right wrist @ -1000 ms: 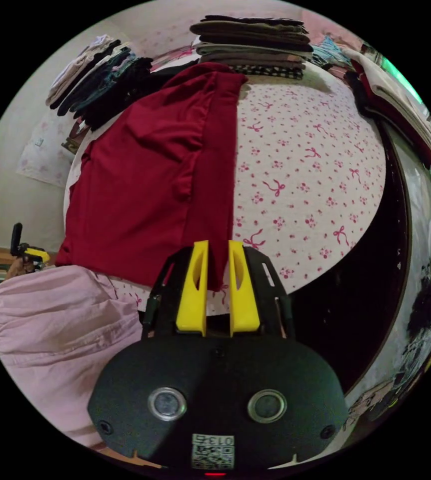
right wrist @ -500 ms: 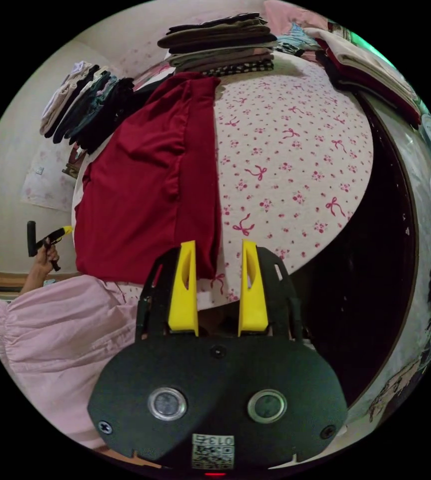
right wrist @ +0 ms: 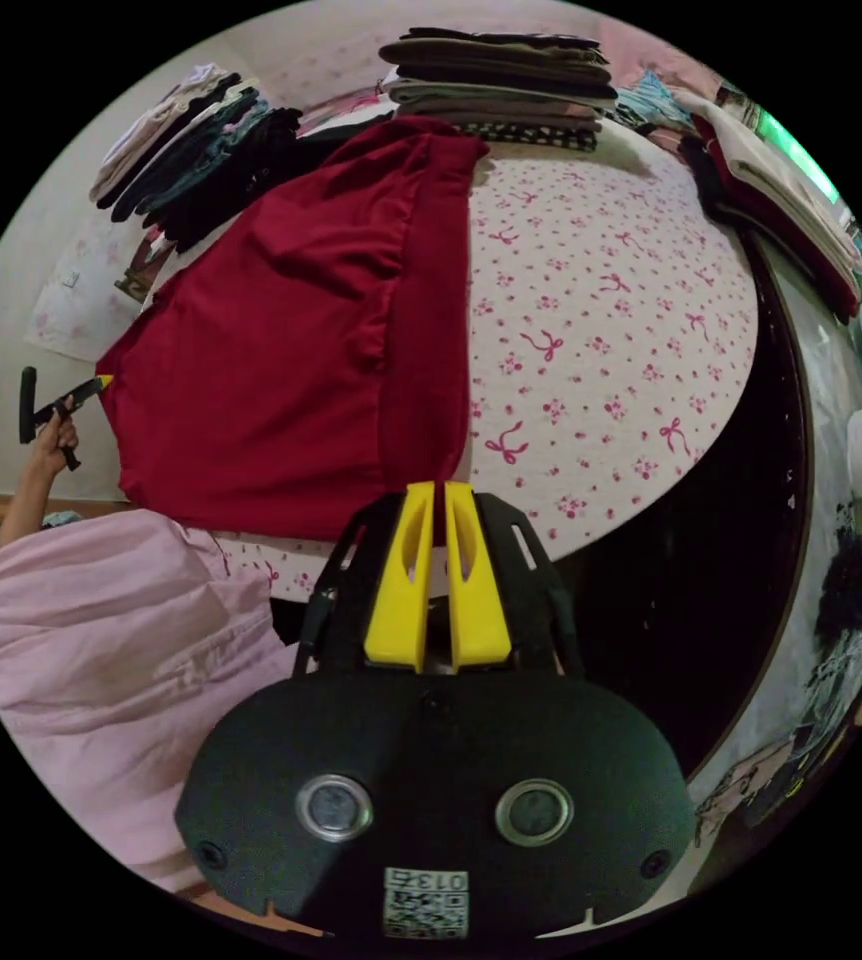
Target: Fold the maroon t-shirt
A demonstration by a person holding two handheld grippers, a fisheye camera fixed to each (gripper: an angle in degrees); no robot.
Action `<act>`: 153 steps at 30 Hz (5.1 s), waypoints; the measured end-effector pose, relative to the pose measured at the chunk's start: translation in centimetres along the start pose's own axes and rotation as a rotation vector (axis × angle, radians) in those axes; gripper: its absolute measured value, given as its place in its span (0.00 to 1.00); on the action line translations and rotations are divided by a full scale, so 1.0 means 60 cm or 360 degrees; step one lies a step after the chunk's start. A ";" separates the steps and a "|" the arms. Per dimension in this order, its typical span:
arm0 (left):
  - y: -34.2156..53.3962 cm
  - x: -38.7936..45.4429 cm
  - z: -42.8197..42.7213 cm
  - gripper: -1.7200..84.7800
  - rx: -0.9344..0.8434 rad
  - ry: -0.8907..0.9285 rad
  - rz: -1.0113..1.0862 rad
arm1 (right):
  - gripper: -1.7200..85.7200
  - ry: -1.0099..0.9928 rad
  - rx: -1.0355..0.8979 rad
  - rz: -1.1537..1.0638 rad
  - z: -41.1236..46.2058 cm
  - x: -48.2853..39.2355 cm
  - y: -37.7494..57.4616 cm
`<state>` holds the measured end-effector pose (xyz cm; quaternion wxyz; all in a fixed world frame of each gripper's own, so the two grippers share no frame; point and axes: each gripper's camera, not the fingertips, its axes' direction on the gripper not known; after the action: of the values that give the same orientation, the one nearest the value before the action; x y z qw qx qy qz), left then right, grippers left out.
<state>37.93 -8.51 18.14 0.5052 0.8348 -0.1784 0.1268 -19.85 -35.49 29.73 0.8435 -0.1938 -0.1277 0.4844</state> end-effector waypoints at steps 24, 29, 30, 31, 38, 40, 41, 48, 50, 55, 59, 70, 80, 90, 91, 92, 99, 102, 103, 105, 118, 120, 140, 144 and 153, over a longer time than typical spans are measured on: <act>0.144 -0.057 0.011 0.05 -0.0139 0.0366 -0.0260 | 0.12 0.0157 -0.0031 -0.0032 0.079 -0.057 -0.068; 0.114 -0.053 -0.041 0.03 -0.0245 0.0446 0.0031 | 0.07 0.0148 -0.0103 -0.0053 0.106 -0.064 -0.102; 0.113 -0.055 -0.057 0.03 -0.0240 0.0414 0.0064 | 0.07 0.0169 -0.0099 -0.0098 0.103 -0.068 -0.108; 0.113 -0.064 -0.087 0.03 -0.0213 0.0383 0.0092 | 0.06 0.0167 -0.0091 -0.0117 0.101 -0.069 -0.113; 0.156 -0.117 0.000 0.03 -0.0616 0.0302 -0.0145 | 0.07 0.0083 -0.0095 -0.0107 0.140 -0.067 -0.136; 0.168 -0.130 -0.023 0.04 -0.0480 0.0279 -0.0245 | 0.08 0.0084 -0.0093 -0.0115 0.131 -0.062 -0.145; 0.172 -0.145 -0.048 0.05 -0.0364 0.0282 -0.0327 | 0.09 0.0080 -0.0078 -0.0108 0.125 -0.058 -0.147; 0.026 -0.091 -0.109 0.12 -0.0018 0.0035 -0.0150 | 0.12 0.0062 0.0247 0.0042 0.084 -0.015 -0.264; -0.063 -0.051 -0.075 0.14 -0.0037 -0.0008 -0.0050 | 0.12 0.0044 0.0275 -0.0007 0.096 -0.027 -0.333; -0.220 -0.003 0.004 0.17 -0.0143 0.0016 0.0073 | 0.14 0.0057 0.0402 -0.0204 0.106 -0.093 -0.562; -0.305 0.040 0.058 0.18 -0.0296 -0.0041 0.0220 | 0.16 0.0138 0.0402 -0.0436 0.114 -0.165 -0.714; -0.335 0.008 0.051 0.03 -0.0341 -0.0063 0.0226 | 0.04 0.0556 -0.0020 -0.1122 0.217 -0.355 -0.948; -0.285 -0.017 0.012 0.04 0.0055 0.0011 0.0006 | 0.04 0.0912 0.1251 -0.1160 -0.028 -0.479 -1.010; -0.261 -0.068 0.032 0.11 0.0030 -0.0040 -0.0274 | 0.03 0.0756 0.0931 -0.1003 0.053 -0.397 -1.010; -0.261 -0.077 0.023 0.12 0.0074 -0.0048 -0.0320 | 0.03 0.0700 0.0913 -0.1026 0.054 -0.374 -0.976; -0.266 -0.078 0.021 0.12 0.0103 -0.0030 -0.0305 | 0.04 0.0669 0.0884 -0.1040 0.058 -0.360 -0.960; -0.340 -0.013 0.084 0.15 -0.0091 -0.0103 0.0013 | 0.16 0.0402 0.0439 -0.0716 0.194 -0.135 -0.839; -0.367 0.013 0.111 0.16 -0.0138 -0.0163 0.0116 | 0.18 0.0198 0.0356 -0.0670 0.240 -0.072 -0.819; -0.375 0.019 0.123 0.16 -0.0168 -0.0171 0.0145 | 0.18 0.0148 0.0366 -0.0653 0.254 -0.053 -0.815; -0.383 0.029 0.134 0.16 -0.0185 -0.0226 0.0180 | 0.18 0.0014 0.0359 -0.0613 0.274 -0.028 -0.818; -0.375 0.115 0.145 0.03 -0.0071 -0.0431 0.0366 | 0.08 0.0412 0.0263 -0.0728 0.271 -0.006 -0.778; -0.377 0.132 0.132 0.03 0.0028 -0.0402 0.0392 | 0.08 0.0455 0.0350 -0.0679 0.226 0.027 -0.762; -0.198 0.261 0.163 0.08 -0.0025 -0.0015 0.0794 | 0.13 0.0072 0.0231 -0.0319 0.163 0.186 -0.394; -0.083 0.401 0.208 0.11 -0.0258 0.0263 0.1121 | 0.14 -0.0132 0.0118 -0.0136 0.176 0.193 -0.233; 0.103 0.590 0.283 0.15 -0.0456 0.0259 0.1596 | 0.15 -0.0282 0.0079 0.0032 0.186 0.187 -0.040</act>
<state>67.84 -32.23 29.18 0.5037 0.5571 -0.5315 0.3918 -16.93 -24.62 41.11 0.8285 -0.1305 -0.1881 0.5111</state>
